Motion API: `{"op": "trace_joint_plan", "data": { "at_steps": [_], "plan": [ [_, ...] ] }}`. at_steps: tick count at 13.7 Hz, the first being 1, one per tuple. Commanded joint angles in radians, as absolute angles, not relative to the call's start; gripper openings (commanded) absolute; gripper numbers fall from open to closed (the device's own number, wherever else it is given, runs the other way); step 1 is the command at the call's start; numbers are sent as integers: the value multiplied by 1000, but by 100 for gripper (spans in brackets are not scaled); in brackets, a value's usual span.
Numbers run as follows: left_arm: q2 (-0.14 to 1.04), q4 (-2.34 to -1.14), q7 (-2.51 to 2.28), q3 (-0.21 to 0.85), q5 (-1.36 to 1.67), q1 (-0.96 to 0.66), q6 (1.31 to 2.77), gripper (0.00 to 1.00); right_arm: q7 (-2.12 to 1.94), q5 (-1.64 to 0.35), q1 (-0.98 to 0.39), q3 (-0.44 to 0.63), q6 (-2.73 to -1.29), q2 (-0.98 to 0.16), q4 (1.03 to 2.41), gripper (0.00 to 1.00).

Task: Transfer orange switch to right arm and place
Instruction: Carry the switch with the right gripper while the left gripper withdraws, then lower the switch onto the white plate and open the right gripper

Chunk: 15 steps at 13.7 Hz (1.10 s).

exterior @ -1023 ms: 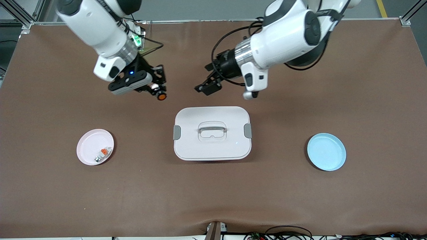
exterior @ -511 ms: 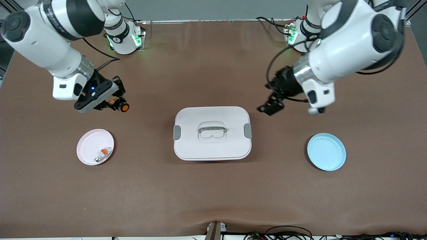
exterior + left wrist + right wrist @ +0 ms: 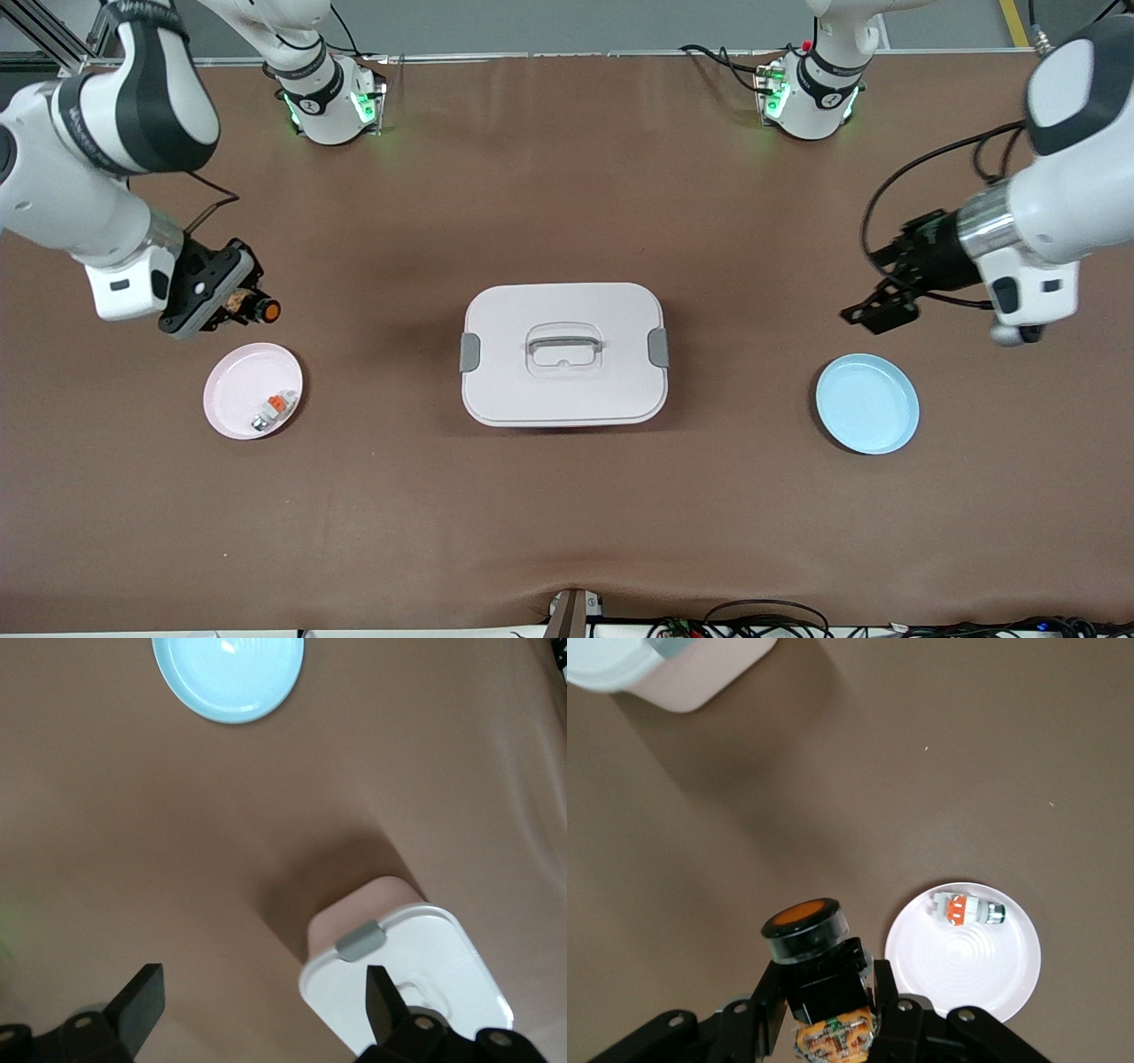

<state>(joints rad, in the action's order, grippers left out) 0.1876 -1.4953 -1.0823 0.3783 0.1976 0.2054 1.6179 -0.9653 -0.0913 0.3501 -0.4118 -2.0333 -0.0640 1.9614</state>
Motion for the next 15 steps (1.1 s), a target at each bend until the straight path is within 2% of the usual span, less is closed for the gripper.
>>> {"op": "trace_joint_plan", "data": {
  "at_steps": [1, 4, 8, 12, 15],
  "plan": [
    [100, -1574, -909, 387, 179, 288, 1595, 100, -1046, -14, 396, -433, -2103, -122, 1962, 0],
    [95, -1577, -790, 348, 121, 295, 1594, 100, -1077, 41, 413, -433, -2193, -185, 1982, 0],
    [83, -1578, -593, 103, 115, 148, 1594, 100, -1078, 187, 449, -433, -2275, -273, 1985, 0],
    [64, -1575, -369, -125, 114, 28, 1611, 100, -1078, 213, 486, -433, -2396, -304, 2049, 0],
    [51, -1566, -133, -192, 72, 15, 1612, 100, -1080, 254, 521, -431, -2463, -347, 2071, 0]
  ]
}}
